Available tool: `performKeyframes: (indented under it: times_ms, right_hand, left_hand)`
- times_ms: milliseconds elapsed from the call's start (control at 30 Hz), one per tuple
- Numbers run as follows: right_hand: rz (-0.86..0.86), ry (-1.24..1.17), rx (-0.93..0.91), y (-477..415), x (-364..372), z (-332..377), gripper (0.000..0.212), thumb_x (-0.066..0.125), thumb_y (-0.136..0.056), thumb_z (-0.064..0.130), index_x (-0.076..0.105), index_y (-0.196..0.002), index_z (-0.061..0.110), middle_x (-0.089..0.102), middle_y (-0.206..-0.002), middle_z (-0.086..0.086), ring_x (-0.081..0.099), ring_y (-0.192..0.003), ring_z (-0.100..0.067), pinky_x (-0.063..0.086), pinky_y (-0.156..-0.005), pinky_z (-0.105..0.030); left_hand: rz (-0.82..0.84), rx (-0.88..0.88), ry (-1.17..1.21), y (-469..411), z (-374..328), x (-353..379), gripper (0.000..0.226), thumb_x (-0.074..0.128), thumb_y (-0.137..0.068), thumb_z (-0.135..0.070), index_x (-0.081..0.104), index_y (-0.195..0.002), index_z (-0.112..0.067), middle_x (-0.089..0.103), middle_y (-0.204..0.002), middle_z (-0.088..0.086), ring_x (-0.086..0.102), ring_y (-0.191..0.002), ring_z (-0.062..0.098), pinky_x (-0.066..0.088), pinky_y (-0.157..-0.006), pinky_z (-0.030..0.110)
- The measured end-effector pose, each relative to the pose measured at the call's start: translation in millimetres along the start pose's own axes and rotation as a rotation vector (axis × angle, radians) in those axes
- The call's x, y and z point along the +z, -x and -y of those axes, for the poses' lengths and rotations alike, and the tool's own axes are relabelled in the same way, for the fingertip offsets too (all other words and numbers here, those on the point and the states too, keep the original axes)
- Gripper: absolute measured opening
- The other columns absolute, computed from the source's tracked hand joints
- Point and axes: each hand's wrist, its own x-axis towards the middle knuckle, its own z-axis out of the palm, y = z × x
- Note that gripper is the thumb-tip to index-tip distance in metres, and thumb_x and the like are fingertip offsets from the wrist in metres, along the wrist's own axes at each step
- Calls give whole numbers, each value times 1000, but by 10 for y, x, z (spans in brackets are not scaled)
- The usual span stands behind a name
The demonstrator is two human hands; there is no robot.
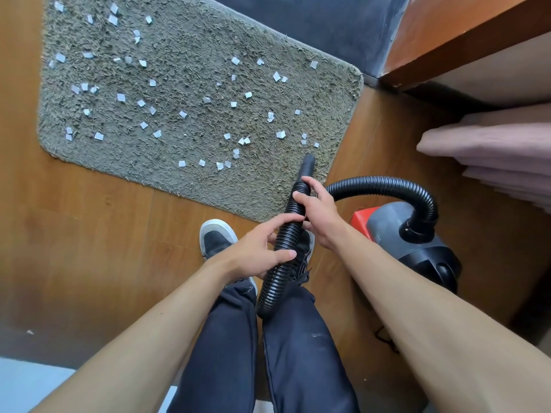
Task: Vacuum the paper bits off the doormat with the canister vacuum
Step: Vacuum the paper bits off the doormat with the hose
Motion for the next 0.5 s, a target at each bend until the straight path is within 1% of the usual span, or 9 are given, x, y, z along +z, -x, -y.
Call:
performKeyframes:
  times_ms: [67, 100, 167, 233, 267, 367, 400, 433, 500]
  right_hand:
    - [17, 0, -2, -22, 7, 21, 43, 56, -95, 9, 52, -131, 31, 62, -104, -6, 61, -77, -17, 52, -62, -30]
    - [28, -4, -2, -31, 21, 28, 44, 56, -95, 8, 52, -132, 31, 62, -103, -7, 61, -77, -18, 52, -63, -31]
    - [44, -5, -12, -45, 62, 47, 45, 56, -94, 6, 52, -133, 29, 61, -102, -7, 60, -75, -17, 52, -62, -31]
    - [51, 9, -32, -56, 118, 80, 46, 56, -94, 6, 52, -134, 29, 61, -101, -6, 59, -75, -17, 52, -61, -29]
    - [50, 12, -40, -66, 147, 96, 46, 57, -94, 6, 52, -133, 29, 61, -100, -6, 59, -77, -17, 52, -64, -31]
    - [36, -32, -54, -121, 221, 132, 42, 59, -93, 6, 54, -126, 31, 62, -102, -8, 59, -83, -21, 53, -75, -40]
    - [27, -44, -57, -138, 231, 138, 41, 60, -92, 6, 55, -123, 32, 62, -103, -9, 59, -84, -22, 53, -77, -42]
    - [21, -49, -59, -151, 235, 141, 39, 61, -92, 6, 55, -121, 32, 62, -103, -9, 59, -84, -22, 54, -79, -44]
    - [17, -45, -64, -156, 221, 151, 38, 62, -92, 6, 55, -120, 32, 62, -103, -9, 60, -84, -22, 54, -80, -44]
  left_hand:
    - [-11, 7, 4, -8, 1, 3, 57, 58, -97, -6, 47, -133, -49, 62, -110, 11, 70, -70, 13, 55, -52, 31]
    - [-17, 13, 6, -9, 6, -1, 57, 59, -96, -7, 47, -131, -51, 62, -113, 14, 71, -76, 19, 58, -57, 38]
    - [-40, 21, -3, -5, 21, -16, 57, 59, -96, -8, 47, -130, -53, 62, -117, 18, 69, -82, 31, 56, -67, 52]
    - [-69, 27, -9, -3, 31, -39, 58, 59, -96, -8, 47, -130, -53, 61, -119, 20, 65, -81, 35, 52, -68, 53]
    - [-82, 31, -4, -4, 24, -53, 58, 59, -95, -8, 47, -130, -53, 60, -119, 21, 64, -81, 35, 51, -67, 53]
    - [-104, 45, -5, -26, 6, -111, 59, 60, -95, -7, 48, -130, -53, 61, -114, 19, 62, -81, 39, 50, -68, 69]
    - [-103, 48, -8, -34, -3, -129, 59, 60, -95, -7, 48, -130, -53, 61, -112, 18, 62, -82, 40, 50, -69, 71]
    - [-101, 49, -10, -46, -9, -141, 60, 60, -95, -7, 48, -130, -53, 61, -111, 16, 62, -82, 40, 51, -69, 69]
    - [-89, 43, -9, -65, -31, -144, 59, 60, -95, -7, 47, -130, -53, 60, -111, 16, 64, -82, 41, 53, -68, 61]
